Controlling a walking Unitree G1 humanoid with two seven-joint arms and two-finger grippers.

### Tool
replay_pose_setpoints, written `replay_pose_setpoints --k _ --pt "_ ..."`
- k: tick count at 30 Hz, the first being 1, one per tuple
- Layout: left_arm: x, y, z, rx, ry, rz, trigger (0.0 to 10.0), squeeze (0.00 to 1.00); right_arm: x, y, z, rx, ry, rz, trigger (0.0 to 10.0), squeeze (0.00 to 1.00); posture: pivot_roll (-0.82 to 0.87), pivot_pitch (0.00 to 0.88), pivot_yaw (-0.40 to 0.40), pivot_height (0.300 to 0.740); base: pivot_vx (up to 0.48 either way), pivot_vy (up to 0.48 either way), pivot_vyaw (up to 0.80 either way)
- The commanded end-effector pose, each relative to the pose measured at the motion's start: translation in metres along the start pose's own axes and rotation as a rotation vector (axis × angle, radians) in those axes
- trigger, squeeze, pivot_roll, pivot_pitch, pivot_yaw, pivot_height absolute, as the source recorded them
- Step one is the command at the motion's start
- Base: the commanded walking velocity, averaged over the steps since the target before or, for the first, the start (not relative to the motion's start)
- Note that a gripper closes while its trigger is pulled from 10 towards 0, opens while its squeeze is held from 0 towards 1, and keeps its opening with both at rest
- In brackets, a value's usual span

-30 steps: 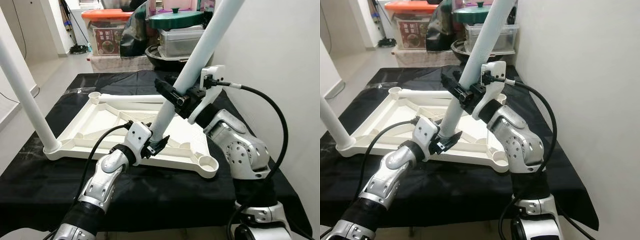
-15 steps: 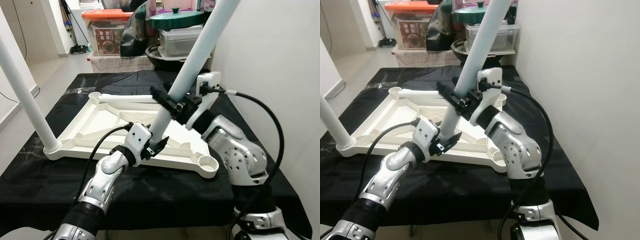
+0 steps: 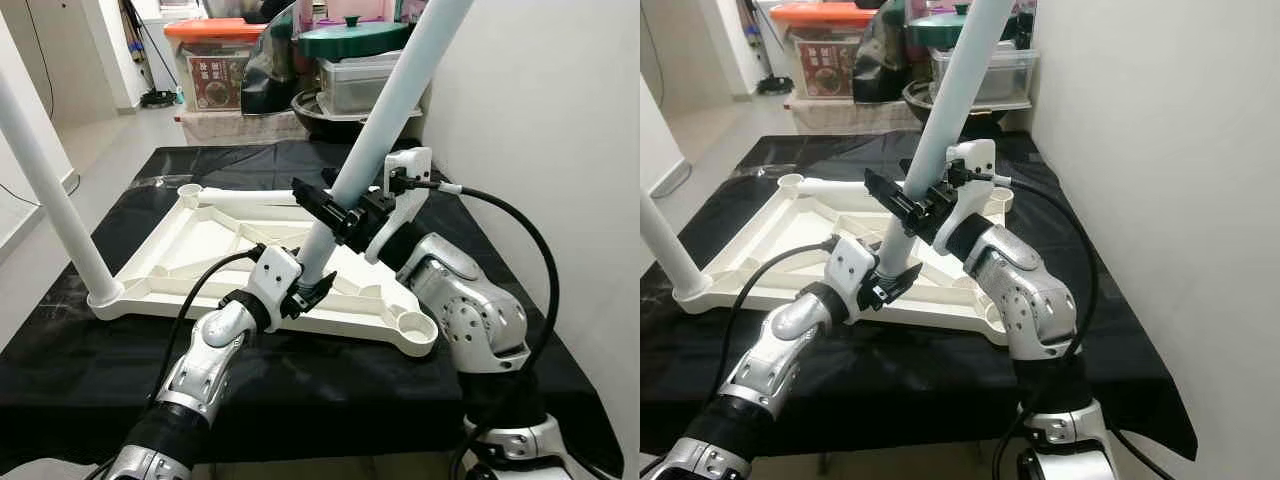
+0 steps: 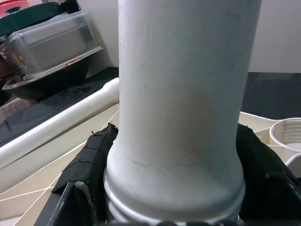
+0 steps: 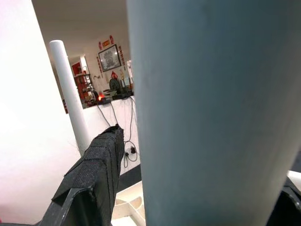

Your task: Building children table

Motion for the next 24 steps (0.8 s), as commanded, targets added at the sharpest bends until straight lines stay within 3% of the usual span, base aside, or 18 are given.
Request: replay_pose_setpoints --k 1,24 --pt "0.004 0.005 0.004 0.018 -0.009 0.015 10.0 0.0 0.003 -0.002 -0.002 0.002 0.0 0.004 10.0 0.0 0.0 0.0 -0.017 0.74 0.0 0.0 0.0" --pt "0.013 0.01 0.021 0.03 -0.058 0.036 10.0 0.0 0.005 -0.021 -0.005 -0.006 -0.015 -0.029 10.0 0.0 0.0 0.0 -0.014 0.74 0.0 0.0 0.0"
Point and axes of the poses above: a point about 5 cm out from each wrist's last joint towards the gripper, its own x axis pointing out of the wrist towards the gripper, its own y axis along the axis of the wrist's last joint, z = x × y, the point moved 6 cm from there along x, pointing out of the wrist towards the gripper, and after that the axes turned 2 degrees about x, right-handed, at the moved point
